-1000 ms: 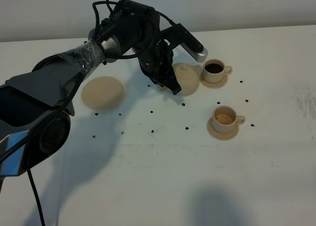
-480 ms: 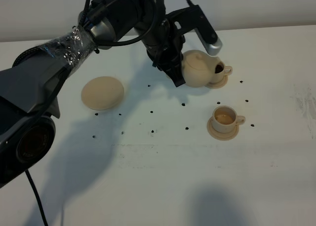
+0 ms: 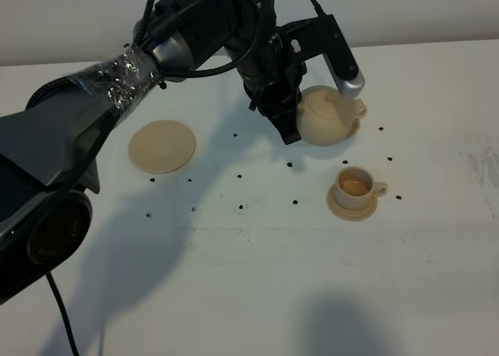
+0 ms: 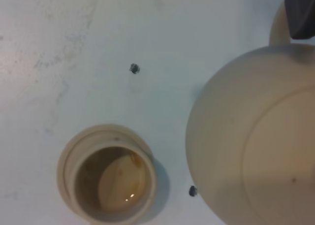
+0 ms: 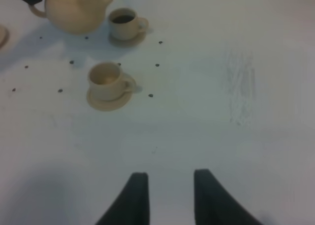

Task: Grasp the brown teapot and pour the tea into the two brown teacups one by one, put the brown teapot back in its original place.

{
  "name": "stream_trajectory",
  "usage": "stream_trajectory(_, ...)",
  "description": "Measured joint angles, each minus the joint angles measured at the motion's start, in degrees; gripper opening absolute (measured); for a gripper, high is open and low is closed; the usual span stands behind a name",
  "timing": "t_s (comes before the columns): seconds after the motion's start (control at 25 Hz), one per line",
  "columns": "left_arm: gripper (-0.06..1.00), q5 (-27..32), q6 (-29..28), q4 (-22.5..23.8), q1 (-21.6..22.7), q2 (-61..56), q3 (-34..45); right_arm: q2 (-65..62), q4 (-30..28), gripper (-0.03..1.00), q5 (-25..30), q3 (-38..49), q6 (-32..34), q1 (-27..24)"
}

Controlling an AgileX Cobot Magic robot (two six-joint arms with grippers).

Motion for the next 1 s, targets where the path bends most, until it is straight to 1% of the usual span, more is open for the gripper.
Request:
stream_trajectory(0.16,0.09,-0.06,0.19,0.07,-0.42,-0.26,0.53,0.0,0.0,0.22,0.0,0.0,0.0,0.0)
stream_trajectory(0.28,0.09,-2.49,1.38,0.32,-0.48,-2.01,5.63,0.0,0.0,0.22,0.0,0.0,0.0,0.0)
stream_trajectory(0.44,0.09,-9.14,2.77,1.69,-0.48,-6.28,16.05,0.0,0.0,0.22,0.0,0.0,0.0,0.0)
stream_trajectory(0.56,0.09,-15.25,4.62,3.58,-0.48,-10.05,23.95,0.0,0.0,0.22,0.0,0.0,0.0,0.0)
stream_trajectory(0.72,0.09,-24.08,9.28,4.42,-0.48,-14.73,33.88,0.0,0.0,0.22,0.0,0.0,0.0,0.0)
stream_trajectory(0.8,0.09,-29.43,12.03,4.62,-0.48,-16.43,38.29,0.0,0.0,0.22,0.0,0.0,0.0,0.0)
stream_trajectory(0.92,0.09,-36.46,16.33,4.79,-0.48,-18.2,42.97,0.0,0.0,0.22,0.0,0.0,0.0,0.0)
stream_trajectory(1.0,0.09,-39.81,18.91,5.07,-0.48,-18.98,44.95,0.0,0.0,0.22,0.0,0.0,0.0,0.0)
